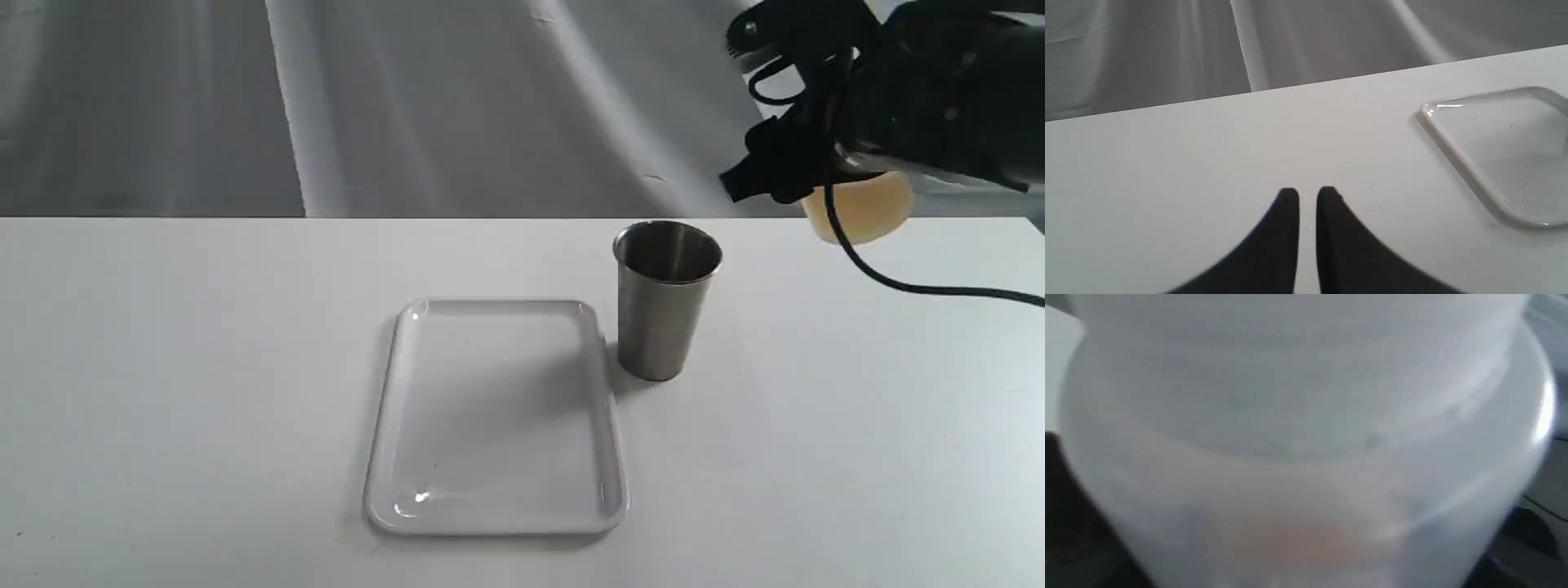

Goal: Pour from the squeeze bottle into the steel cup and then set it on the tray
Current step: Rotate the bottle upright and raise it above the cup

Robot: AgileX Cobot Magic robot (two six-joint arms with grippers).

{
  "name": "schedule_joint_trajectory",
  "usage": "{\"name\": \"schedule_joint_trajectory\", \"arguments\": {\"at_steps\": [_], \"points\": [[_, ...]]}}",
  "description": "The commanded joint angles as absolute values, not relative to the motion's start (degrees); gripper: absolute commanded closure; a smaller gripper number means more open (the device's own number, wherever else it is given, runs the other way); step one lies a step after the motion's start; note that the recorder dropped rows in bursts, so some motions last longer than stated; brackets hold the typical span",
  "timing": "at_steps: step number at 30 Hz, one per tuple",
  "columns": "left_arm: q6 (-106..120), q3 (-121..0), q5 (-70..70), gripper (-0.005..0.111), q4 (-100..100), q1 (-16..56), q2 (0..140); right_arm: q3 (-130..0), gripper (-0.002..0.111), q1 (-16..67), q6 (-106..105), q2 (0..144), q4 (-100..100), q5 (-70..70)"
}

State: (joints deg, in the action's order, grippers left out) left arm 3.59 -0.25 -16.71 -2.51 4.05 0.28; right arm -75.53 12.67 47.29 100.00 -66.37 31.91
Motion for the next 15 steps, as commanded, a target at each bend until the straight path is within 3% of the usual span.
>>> {"name": "schedule_joint_trajectory", "arguments": {"at_steps": [1, 7, 15], "points": [[3.5, 0.0, -16.3, 0.098, -2.5, 4.2, 0.0, -75.8, 0.067, 12.3, 47.4, 97.4, -62.2, 28.3], [3.5, 0.0, -16.3, 0.098, -2.5, 4.2, 0.0, -75.8, 0.067, 9.2, 47.4, 94.9, -48.2, 23.6], [3.5, 0.0, -16.3, 0.098, -2.5, 4.2, 0.0, -75.8, 0.067, 9.2, 47.4, 92.1, -45.8, 24.6]]}}
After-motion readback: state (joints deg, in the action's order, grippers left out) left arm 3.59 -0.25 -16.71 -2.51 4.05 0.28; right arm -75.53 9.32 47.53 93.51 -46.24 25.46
